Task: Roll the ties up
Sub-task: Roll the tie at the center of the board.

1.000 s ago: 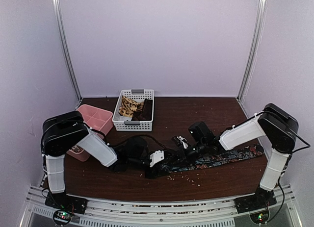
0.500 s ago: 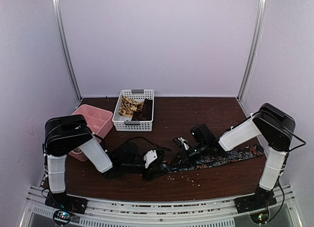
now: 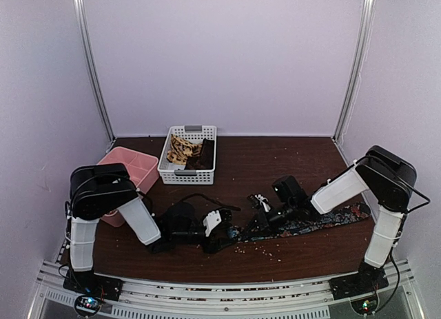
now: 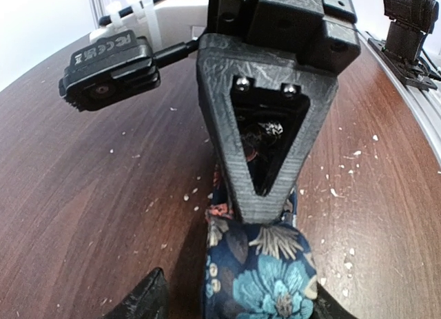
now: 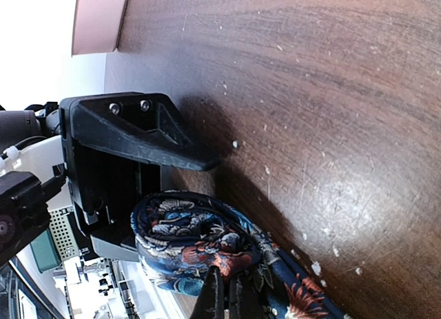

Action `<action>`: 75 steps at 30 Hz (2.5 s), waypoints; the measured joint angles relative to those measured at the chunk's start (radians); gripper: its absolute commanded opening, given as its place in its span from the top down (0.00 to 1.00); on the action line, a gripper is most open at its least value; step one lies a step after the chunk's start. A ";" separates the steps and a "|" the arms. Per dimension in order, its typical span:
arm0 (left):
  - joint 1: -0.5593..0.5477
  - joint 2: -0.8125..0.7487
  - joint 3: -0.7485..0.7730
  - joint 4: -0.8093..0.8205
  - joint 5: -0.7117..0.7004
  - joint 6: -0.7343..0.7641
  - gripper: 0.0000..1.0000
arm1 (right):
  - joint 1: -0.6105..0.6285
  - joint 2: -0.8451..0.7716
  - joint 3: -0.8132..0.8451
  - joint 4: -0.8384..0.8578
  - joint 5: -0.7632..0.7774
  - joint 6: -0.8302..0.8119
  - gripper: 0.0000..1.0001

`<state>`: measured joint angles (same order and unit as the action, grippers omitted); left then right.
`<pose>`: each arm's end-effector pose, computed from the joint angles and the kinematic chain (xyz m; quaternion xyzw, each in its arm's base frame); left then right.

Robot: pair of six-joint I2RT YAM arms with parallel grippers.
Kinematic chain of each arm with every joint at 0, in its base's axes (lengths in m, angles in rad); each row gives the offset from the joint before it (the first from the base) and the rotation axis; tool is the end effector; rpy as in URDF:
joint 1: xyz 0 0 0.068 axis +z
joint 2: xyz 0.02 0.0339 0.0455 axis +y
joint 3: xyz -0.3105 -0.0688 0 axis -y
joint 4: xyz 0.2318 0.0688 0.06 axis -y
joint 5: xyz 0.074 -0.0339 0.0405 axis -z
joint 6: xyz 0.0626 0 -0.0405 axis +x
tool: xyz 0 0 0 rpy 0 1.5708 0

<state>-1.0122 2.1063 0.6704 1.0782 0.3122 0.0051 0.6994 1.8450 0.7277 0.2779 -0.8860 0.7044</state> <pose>0.1926 -0.3445 0.1121 0.4727 0.6657 -0.3836 0.4316 0.2255 0.2530 0.1458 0.1512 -0.8441 -0.5143 0.0118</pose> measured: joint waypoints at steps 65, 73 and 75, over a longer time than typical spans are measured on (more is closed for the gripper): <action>-0.028 -0.014 0.151 -0.270 -0.031 0.038 0.09 | 0.051 -0.070 0.094 -0.219 0.105 -0.064 1.00; -0.032 0.055 0.216 -0.233 0.033 0.032 0.34 | 0.051 -0.091 0.094 -0.221 0.105 -0.027 1.00; -0.034 0.056 0.217 -0.234 0.043 0.039 0.40 | 0.051 -0.091 0.090 -0.216 0.104 -0.018 1.00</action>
<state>-1.0466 2.1620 0.8871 0.8440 0.3550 0.0437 0.7506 1.7538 0.8173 0.0624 -0.7818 0.6861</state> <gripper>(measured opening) 0.676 0.031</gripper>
